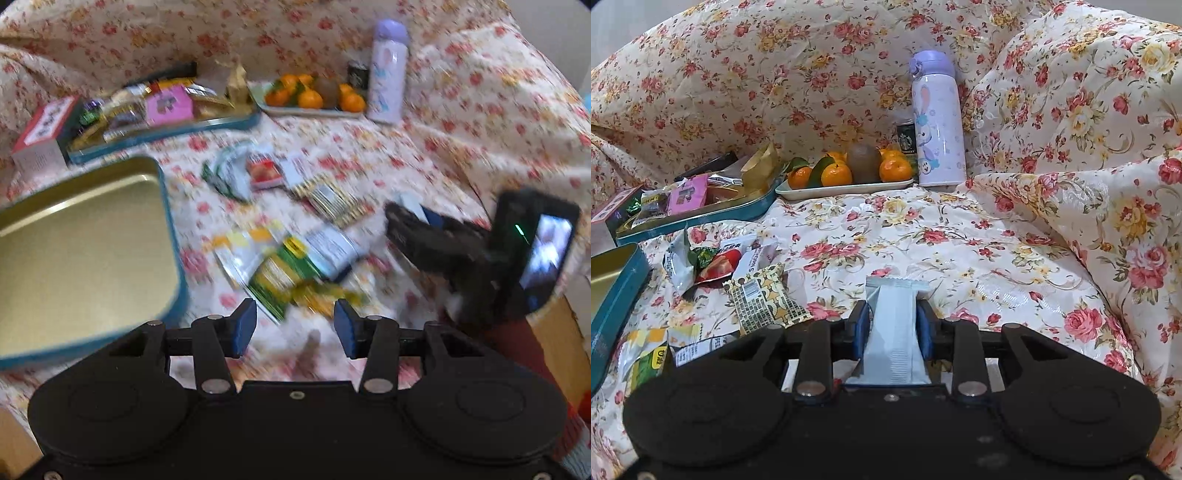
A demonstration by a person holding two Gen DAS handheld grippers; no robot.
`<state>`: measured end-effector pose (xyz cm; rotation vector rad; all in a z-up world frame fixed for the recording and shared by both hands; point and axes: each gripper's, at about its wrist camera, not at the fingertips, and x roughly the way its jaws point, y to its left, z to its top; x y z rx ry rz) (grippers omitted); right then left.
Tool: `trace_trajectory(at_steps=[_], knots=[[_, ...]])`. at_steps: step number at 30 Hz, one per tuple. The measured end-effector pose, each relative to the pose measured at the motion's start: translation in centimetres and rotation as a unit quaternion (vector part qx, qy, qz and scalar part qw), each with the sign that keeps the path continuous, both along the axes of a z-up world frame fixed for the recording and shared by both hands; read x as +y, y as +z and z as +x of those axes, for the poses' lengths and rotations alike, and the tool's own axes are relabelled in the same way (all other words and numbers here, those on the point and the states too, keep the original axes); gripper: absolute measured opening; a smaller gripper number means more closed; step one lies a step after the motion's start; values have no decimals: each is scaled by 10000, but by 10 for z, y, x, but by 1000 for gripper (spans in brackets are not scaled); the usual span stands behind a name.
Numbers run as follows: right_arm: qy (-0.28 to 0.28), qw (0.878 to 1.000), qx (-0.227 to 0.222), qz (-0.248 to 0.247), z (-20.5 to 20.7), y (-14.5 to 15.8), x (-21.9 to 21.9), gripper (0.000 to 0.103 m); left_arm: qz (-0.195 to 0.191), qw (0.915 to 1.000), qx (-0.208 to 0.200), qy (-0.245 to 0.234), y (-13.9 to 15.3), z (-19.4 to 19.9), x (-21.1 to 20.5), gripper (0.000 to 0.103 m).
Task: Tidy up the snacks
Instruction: 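Lift the white bar with the right tool while the left tool grasps the gold candy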
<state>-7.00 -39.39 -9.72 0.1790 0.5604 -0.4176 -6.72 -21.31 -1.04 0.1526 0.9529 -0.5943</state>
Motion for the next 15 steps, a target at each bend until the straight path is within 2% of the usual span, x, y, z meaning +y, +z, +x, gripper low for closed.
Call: trace_trajectory(at_steps=[8,15], knots=[[-6,10000,4,5,1,0,0,32,-69,9993,282,-220,-20,-8,-17,53],[-11,10000,-15,82,3,1,-4,32,-261,9975,637,-127,-32,8,-27,52]])
